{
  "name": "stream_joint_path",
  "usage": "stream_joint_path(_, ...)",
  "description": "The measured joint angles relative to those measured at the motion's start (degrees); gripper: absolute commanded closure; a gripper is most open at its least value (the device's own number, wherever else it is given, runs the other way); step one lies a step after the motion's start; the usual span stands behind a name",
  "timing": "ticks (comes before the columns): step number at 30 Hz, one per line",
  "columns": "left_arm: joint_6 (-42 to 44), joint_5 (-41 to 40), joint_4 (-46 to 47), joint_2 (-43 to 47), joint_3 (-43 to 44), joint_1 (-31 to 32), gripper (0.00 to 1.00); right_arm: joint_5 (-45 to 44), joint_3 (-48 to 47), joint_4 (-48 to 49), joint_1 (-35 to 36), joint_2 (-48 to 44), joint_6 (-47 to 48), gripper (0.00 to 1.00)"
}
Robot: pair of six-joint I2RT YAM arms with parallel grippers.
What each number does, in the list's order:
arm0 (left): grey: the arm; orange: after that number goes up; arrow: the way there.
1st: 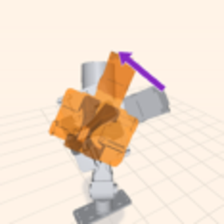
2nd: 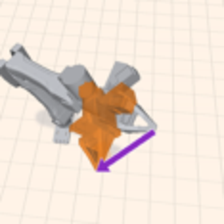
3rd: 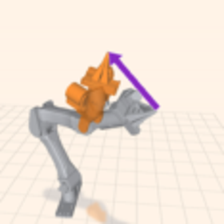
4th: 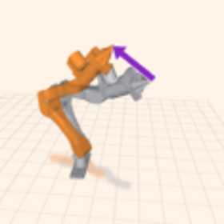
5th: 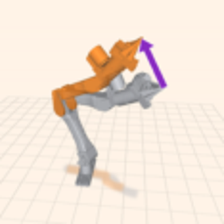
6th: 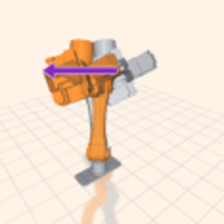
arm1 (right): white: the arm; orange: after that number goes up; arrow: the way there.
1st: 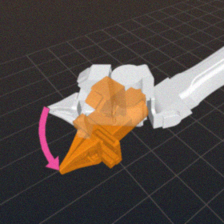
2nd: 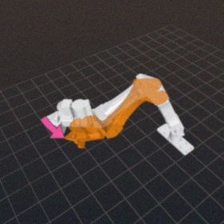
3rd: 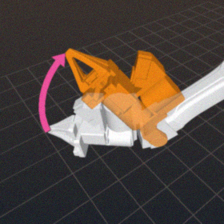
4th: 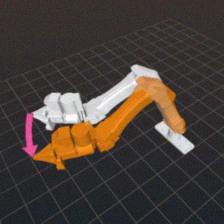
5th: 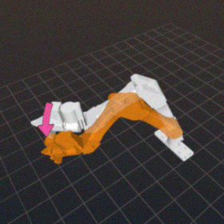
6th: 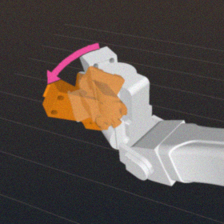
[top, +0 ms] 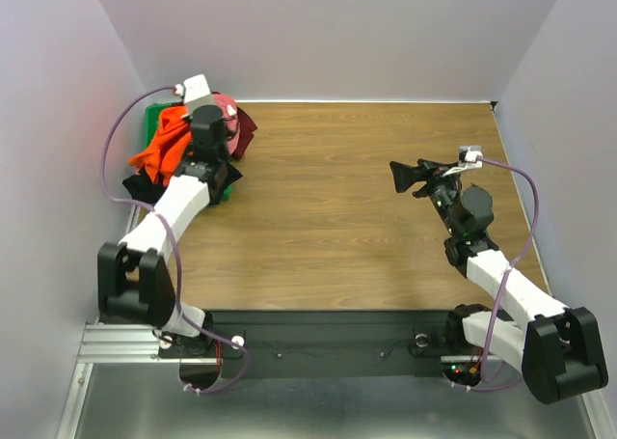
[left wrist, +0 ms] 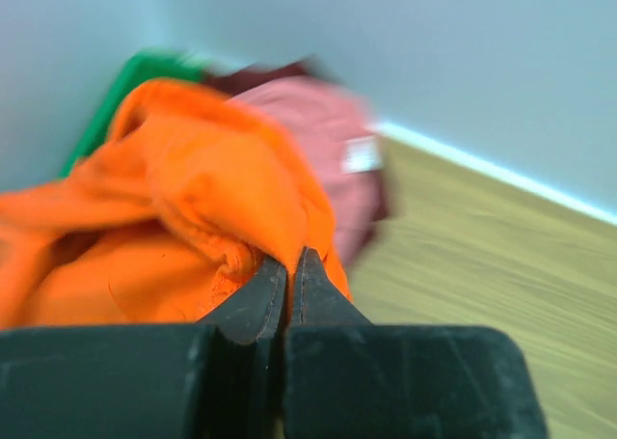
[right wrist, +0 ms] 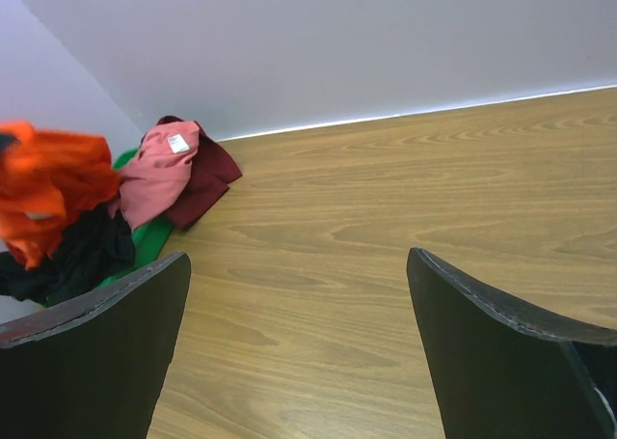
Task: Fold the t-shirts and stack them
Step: Grab the tshirt from the pile, then move the tshirt to the center of the board
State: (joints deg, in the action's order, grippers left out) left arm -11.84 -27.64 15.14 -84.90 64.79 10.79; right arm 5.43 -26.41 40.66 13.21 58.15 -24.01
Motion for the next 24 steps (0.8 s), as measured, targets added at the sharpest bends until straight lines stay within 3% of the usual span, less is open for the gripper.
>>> stream_joint_path(5,3.93,2.10,-1.86,11.21,7.15,12.96,1.00,0.83,0.00,-0.13,0.00,1.92,-0.17,0.00)
stream_joint_path(10,5.01,9.77,-1.20,16.11,15.72,19.30,1.00,0.98,-0.13,-1.22,0.00,3.23,-0.17,0.00)
stream_joint_path(14,4.61,17.70,0.24,16.72,16.44,22.21,1.00,0.76,-0.24,-2.21,0.00,3.28,-0.15,0.00)
stream_joint_path(19,3.39,29.88,1.14,11.34,16.24,22.51,1.00,-0.33,-0.24,-3.65,0.00,3.26,-0.15,0.00)
stream_joint_path(20,3.26,32.20,1.57,8.76,16.24,22.51,0.96,-0.50,-0.24,-3.91,0.00,3.26,-0.15,0.00)
stream_joint_path(22,3.32,34.10,1.36,4.70,16.24,22.51,0.70,-0.76,-0.24,-4.46,0.00,3.26,-0.13,0.00)
stream_joint_path(23,3.78,34.27,1.27,2.14,16.15,22.51,0.42,-0.98,-0.24,-4.68,0.00,3.26,-0.13,0.00)
stream_joint_path(24,3.78,33.97,1.31,0.42,15.91,22.56,0.21,-1.03,-0.24,-4.72,0.00,3.26,-0.11,0.00)
